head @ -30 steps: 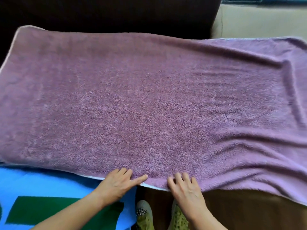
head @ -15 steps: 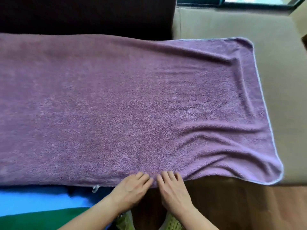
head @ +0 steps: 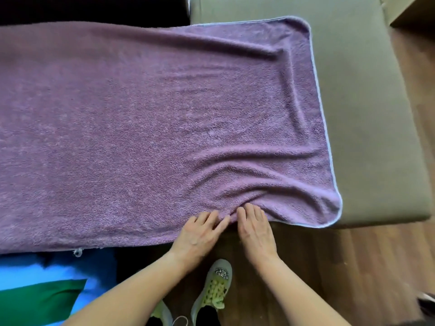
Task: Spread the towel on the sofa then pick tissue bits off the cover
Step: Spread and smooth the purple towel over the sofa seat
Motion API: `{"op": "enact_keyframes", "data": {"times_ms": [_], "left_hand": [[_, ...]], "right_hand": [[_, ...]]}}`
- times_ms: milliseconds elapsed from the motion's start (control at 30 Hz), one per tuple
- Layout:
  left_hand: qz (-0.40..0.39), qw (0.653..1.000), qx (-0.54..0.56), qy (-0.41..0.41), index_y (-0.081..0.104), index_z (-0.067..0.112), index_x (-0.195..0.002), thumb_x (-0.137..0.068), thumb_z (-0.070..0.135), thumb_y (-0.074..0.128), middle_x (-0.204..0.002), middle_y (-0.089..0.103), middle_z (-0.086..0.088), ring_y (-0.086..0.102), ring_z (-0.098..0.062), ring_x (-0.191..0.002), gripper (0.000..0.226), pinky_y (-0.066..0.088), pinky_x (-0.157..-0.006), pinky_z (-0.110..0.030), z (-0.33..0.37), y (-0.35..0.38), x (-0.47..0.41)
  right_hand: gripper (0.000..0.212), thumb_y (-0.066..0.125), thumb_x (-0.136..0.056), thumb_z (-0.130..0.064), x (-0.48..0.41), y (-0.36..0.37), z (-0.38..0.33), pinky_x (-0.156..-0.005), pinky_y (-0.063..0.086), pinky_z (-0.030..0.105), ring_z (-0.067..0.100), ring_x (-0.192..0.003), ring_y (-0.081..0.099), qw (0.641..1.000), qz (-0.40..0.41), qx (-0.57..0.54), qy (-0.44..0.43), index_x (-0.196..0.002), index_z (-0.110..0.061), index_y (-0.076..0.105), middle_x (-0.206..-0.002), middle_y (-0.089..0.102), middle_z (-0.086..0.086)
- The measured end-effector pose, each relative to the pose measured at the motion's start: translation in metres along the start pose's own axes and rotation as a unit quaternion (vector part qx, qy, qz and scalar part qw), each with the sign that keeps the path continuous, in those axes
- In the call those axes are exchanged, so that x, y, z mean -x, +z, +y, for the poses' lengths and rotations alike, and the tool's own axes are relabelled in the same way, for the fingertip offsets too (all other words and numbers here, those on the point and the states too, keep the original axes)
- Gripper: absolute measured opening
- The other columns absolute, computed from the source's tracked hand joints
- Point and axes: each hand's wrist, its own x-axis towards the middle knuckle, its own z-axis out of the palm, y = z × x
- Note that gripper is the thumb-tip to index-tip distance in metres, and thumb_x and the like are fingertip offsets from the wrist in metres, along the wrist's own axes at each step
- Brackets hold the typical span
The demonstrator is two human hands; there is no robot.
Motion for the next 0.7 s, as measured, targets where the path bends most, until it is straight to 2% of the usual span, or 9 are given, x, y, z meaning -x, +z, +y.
{"op": "enact_keyframes", "data": {"times_ms": [100,200,300,400,467,533,600,667,700], "left_hand": [[-0.026,0.999,-0.013,0.016,0.059,0.027,-0.119,-0.074,0.019,0.038,-0.113,0.067,-0.006,0.065,-0.023,-0.081,0.05,0.054,-0.059,-0.029,0.01,-0.005,-0.011],[-0.036,0.998,-0.054,0.004,0.067,0.016,-0.104,-0.075,0.015,0.033,-0.11,0.069,-0.007,0.065,-0.023,-0.078,0.045,0.052,-0.056,-0.029,0.024,-0.007,-0.025],[-0.038,0.996,-0.067,-0.037,0.07,0.012,-0.088,-0.073,0.01,0.033,-0.095,0.07,-0.005,0.064,-0.022,-0.07,0.04,0.048,-0.048,-0.029,0.036,-0.008,-0.041],[-0.05,0.996,-0.052,-0.057,0.067,0.015,-0.066,-0.069,0.012,0.044,-0.073,0.065,-0.001,0.06,-0.019,-0.061,0.024,0.042,-0.038,-0.023,0.041,-0.014,-0.051],[-0.065,0.997,-0.033,-0.024,0.065,0.015,-0.069,-0.062,0.021,0.06,-0.073,0.061,-0.002,0.059,-0.02,-0.063,0.011,0.042,-0.041,-0.025,0.048,-0.012,-0.047],[-0.093,0.996,-0.004,0.0,0.062,0.016,-0.074,-0.055,0.028,0.067,-0.074,0.059,-0.003,0.057,-0.021,-0.065,0.023,0.043,-0.046,-0.028,0.055,-0.004,-0.034],[-0.117,0.993,0.016,-0.015,0.06,0.02,-0.07,-0.053,0.028,0.07,-0.068,0.059,0.0,0.057,-0.018,-0.059,0.022,0.044,-0.044,-0.027,0.061,0.003,-0.025],[-0.11,0.994,0.005,-0.016,0.06,0.022,-0.067,-0.061,0.024,0.061,-0.063,0.059,0.004,0.057,-0.015,-0.056,0.006,0.044,-0.042,-0.024,0.064,0.009,-0.022],[-0.109,0.994,0.002,-0.019,0.06,0.023,-0.068,-0.066,0.021,0.051,-0.063,0.059,0.004,0.057,-0.015,-0.056,0.009,0.044,-0.043,-0.024,0.065,0.01,-0.022]], "right_hand": [[0.034,0.065,-0.06,-0.011,0.003,0.0,0.028,-0.074,0.054,0.037,0.027,-0.08,0.061,0.999,-0.026,0.02,0.006,-0.092,-0.012,0.052,-0.091,0.063,0.01],[0.031,0.053,-0.067,-0.007,0.006,0.004,0.055,-0.073,0.053,0.041,0.031,-0.084,0.06,0.998,-0.035,0.058,0.012,-0.098,-0.01,0.055,-0.096,0.062,0.013],[0.02,0.043,-0.073,-0.007,0.004,0.003,0.072,-0.063,0.049,0.038,0.028,-0.073,0.057,0.995,-0.026,0.093,-0.01,-0.088,-0.014,0.054,-0.082,0.059,0.008],[0.017,0.039,-0.075,-0.007,0.001,0.002,0.083,-0.053,0.045,0.035,0.024,-0.061,0.055,0.992,-0.011,0.117,-0.045,-0.072,-0.018,0.052,-0.068,0.056,0.004],[0.017,0.04,-0.075,-0.008,0.01,0.006,0.094,-0.051,0.044,0.036,0.024,-0.059,0.054,0.99,0.01,0.117,-0.081,-0.07,-0.019,0.051,-0.065,0.054,0.003],[0.015,0.042,-0.076,-0.009,0.025,0.015,0.102,-0.052,0.042,0.036,0.024,-0.058,0.053,0.987,0.029,0.114,-0.113,-0.071,-0.02,0.049,-0.064,0.052,0.002],[0.014,0.041,-0.075,-0.011,0.035,0.021,0.106,-0.054,0.043,0.036,0.023,-0.059,0.054,0.988,0.018,0.101,-0.118,-0.072,-0.021,0.051,-0.065,0.053,0.001],[0.017,0.041,-0.072,-0.013,0.036,0.023,0.108,-0.055,0.049,0.034,0.022,-0.06,0.056,0.992,-0.002,0.074,-0.104,-0.071,-0.021,0.055,-0.066,0.056,0.0],[0.014,0.044,-0.069,-0.014,0.035,0.022,0.108,-0.055,0.051,0.033,0.021,-0.06,0.057,0.993,-0.013,0.065,-0.096,-0.07,-0.021,0.056,-0.067,0.057,0.0]]}}
